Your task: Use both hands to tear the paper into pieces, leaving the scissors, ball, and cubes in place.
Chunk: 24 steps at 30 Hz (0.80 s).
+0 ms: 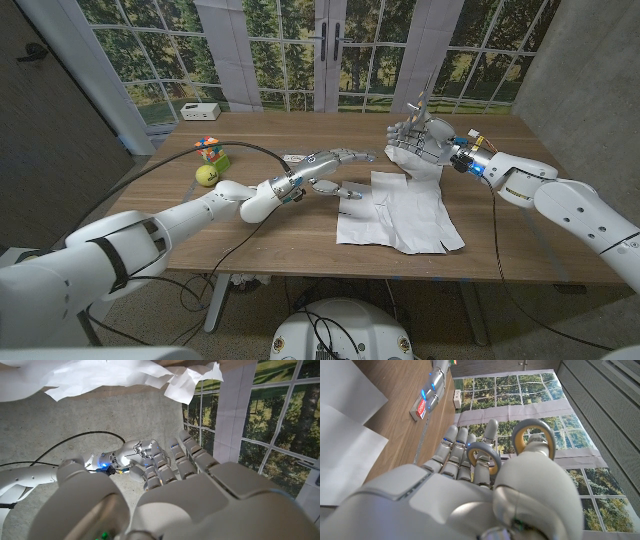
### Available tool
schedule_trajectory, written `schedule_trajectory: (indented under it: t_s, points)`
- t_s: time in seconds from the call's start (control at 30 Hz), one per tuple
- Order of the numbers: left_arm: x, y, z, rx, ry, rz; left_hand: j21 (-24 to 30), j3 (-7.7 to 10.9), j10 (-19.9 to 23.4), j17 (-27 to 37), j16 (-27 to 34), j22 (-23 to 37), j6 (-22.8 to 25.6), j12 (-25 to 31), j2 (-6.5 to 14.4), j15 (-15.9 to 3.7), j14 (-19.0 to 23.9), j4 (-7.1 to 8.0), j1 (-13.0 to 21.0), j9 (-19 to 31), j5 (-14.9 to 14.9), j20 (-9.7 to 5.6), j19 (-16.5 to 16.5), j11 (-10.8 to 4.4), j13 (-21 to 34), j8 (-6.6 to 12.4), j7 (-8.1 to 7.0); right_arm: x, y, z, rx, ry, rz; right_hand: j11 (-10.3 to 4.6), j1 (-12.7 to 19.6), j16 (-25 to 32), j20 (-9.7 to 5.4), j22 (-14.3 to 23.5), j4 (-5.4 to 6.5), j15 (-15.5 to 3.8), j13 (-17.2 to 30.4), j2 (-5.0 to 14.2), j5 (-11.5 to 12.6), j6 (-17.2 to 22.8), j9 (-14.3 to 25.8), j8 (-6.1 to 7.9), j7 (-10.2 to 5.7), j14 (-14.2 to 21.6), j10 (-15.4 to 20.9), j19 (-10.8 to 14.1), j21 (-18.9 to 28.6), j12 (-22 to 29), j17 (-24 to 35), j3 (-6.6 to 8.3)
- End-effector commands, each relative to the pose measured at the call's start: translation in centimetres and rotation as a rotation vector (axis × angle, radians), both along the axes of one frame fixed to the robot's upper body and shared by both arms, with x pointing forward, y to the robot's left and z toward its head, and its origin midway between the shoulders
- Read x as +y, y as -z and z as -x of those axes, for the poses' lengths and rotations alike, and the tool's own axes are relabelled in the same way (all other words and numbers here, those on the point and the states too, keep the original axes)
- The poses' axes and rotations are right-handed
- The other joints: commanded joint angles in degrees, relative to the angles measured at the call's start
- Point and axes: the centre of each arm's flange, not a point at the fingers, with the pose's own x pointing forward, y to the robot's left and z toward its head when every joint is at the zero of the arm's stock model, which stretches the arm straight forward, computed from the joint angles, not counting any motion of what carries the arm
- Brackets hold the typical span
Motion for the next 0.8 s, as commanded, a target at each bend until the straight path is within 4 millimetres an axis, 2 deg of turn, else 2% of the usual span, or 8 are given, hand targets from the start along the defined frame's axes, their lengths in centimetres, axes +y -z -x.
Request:
schedule_trajectory:
  t_s: [0.03, 0.07, 0.23, 0.8]
  points:
    - [-0.45, 0.74, 0.29, 0.004, 0.029, -0.057, -0.2, 0.12, 0.6, 0.1, -0.1, 0.0, 0.0, 0.5, 0.3, -10.25, -0.2, -0.61, 1.1, 0.1, 0.4, -2.36, 0.3, 0.06, 0.1, 0.18, -0.14, -0.03, 0.17, -0.28, 0.005, 0.003, -0.008, 0.11, -0.7, 0.2, 0.1, 0.1, 0.04, -1.11, 0.0, -0.02, 0.0, -0.1, 0.0, 0.01, 0.24, 0.5, 0.5, 0.6, -0.1, -0.1, -0.1, -0.37]
    - [-0.45, 0.73, 0.26, -0.001, 0.028, -0.063, -0.4, 0.61, 0.3, 0.1, -0.2, 0.0, -0.7, 0.3, 0.9, -10.3, -0.3, -1.24, 3.1, -0.4, 0.8, -2.41, 0.4, 0.11, 0.0, -0.41, -0.21, -0.03, 0.19, -0.29, 0.006, 0.004, -0.008, 0.13, -0.8, 0.2, 0.07, 0.1, 0.09, -1.12, 0.0, 0.0, -0.1, -0.1, 0.1, 0.02, 0.29, 0.5, 0.5, 0.7, -0.1, -0.1, -0.1, -0.4]
    - [-0.53, 0.7, 0.1, -0.011, 0.029, -0.079, -0.6, 0.98, 0.3, 0.1, -0.2, 0.0, -1.4, 0.3, 1.2, -10.26, -0.2, -1.75, 4.9, -0.7, 1.1, -2.45, 0.6, 0.08, 0.0, -0.95, -0.14, -0.02, 0.21, -0.3, 0.006, 0.004, -0.011, 0.11, -1.1, 0.2, 0.05, 0.1, 0.22, -1.15, 0.0, 0.03, -0.1, -0.1, 0.1, 0.04, 0.33, 0.6, 0.5, 0.7, -0.2, -0.1, -0.1, -0.49]
    - [-1.16, 1.2, -0.48, -0.045, 0.049, -0.171, -0.9, 1.33, 0.0, 0.1, -0.2, -0.1, -2.0, 0.1, 1.2, -10.24, -0.3, -2.32, 7.3, -1.2, 1.5, -2.58, 0.7, 0.09, -0.1, -1.51, -0.13, 0.07, 0.31, -0.27, 0.007, 0.011, -0.009, 0.11, -1.2, 0.3, 0.11, 0.1, 0.14, -1.11, 0.0, 0.16, -0.3, 0.0, 0.1, -0.01, 0.27, 0.6, 0.5, 0.8, -0.4, -0.2, -0.2, -0.48]
